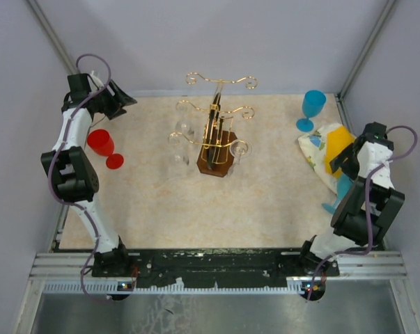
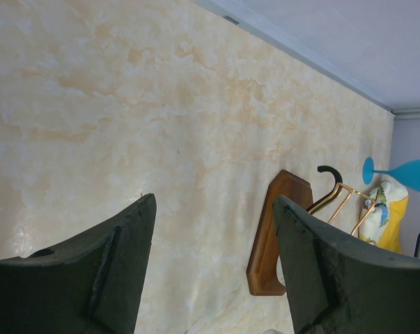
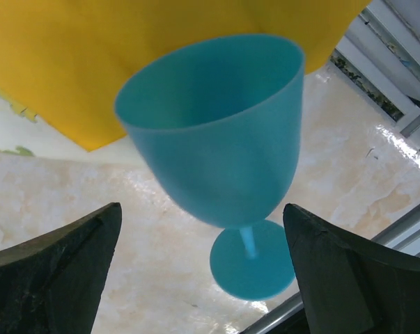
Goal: Take the wine glass off the wine glass rack
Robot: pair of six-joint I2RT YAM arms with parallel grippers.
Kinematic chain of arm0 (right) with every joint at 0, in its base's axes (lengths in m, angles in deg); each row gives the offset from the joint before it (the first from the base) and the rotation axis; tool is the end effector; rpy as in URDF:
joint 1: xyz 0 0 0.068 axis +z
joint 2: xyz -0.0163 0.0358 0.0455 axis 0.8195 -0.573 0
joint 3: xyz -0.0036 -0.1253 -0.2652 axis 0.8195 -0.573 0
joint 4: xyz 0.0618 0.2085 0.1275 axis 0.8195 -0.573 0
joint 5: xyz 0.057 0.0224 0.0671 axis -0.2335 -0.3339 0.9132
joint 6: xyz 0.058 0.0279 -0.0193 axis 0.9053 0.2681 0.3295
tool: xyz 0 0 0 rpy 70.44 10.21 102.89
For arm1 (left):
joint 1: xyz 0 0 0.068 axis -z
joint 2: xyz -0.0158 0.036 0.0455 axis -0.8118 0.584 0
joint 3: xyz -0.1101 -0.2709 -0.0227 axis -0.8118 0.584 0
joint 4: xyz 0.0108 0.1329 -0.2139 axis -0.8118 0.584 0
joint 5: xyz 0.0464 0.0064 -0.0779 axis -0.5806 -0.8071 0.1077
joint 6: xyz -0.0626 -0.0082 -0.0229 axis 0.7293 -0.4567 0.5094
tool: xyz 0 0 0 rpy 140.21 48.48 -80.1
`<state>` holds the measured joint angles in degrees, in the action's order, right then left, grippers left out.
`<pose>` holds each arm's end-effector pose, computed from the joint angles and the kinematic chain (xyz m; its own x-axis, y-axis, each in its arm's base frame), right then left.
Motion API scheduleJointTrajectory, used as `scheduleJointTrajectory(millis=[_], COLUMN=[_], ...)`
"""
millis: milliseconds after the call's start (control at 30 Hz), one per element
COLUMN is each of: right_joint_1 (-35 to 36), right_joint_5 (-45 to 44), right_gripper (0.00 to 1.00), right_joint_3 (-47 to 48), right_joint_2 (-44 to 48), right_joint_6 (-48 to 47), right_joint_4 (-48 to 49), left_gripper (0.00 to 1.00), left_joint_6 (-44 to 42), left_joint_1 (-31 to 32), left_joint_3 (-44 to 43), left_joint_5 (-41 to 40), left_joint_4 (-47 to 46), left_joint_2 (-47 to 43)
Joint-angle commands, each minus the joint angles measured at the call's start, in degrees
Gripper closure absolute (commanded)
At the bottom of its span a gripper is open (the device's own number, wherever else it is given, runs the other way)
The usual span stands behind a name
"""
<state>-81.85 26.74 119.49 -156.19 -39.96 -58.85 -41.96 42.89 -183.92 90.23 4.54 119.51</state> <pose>0.2555 -0.1388 0.2571 -0.5665 0.7450 -0.3522 0.7978 0.6029 -0.0078 0.4751 0.0674 0.3116 -0.6265 -0.5050 -0.5937 -0.0368 0.7801 -0.6246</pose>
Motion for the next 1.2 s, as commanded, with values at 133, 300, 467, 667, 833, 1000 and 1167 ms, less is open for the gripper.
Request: scheduleJointTrajectory(millis=[133, 300, 467, 667, 833, 1000, 1167], right_joint_1=[-3.5, -3.5, -3.5, -3.4, -1.1, 3.8, 7.2], right_joint_5=[-1.4, -4.7, -8.7, -10.0, -9.7, -2.8, 8.3], right_gripper=[0.01, 0.01, 0.05, 0.25, 0.35, 0.35, 0.35], right_joint_3=[2.6, 4.7, 5.7, 5.9, 5.6, 4.5, -4.2], right_joint_2=[-4.6, -9.1, -11.0, -11.2, -2.1, 6.4, 16.9], right_joint_6=[-2.2, -2.4, -1.9, -1.5, -3.2, -6.7, -9.3], right_joint_4=[3.5, 2.9, 2.9, 4.0, 6.8, 11.3, 28.9], left_gripper=[0.26, 0.26, 0.26, 0.26, 0.26, 0.26, 0.26], left_joint_6=[-1.5, -1.6, -1.7, -1.9, -2.0, -2.0, -2.0], left_joint_1=[-0.3, -0.3, -0.4, -0.3, -0.3, -0.3, -0.3], left_joint_3=[0.4, -0.3, -0.3, -1.3, -1.1, -0.2, 1.3], left_joint_5=[-0.4, -0.1, 0.0, -0.9, -1.1, -1.3, -1.7], left_joint_4=[0.3, 0.3, 0.3, 1.3, 1.3, 1.1, 0.6], left_joint_2=[0.7, 1.5, 2.0, 2.2, 1.9, 0.9, -0.5])
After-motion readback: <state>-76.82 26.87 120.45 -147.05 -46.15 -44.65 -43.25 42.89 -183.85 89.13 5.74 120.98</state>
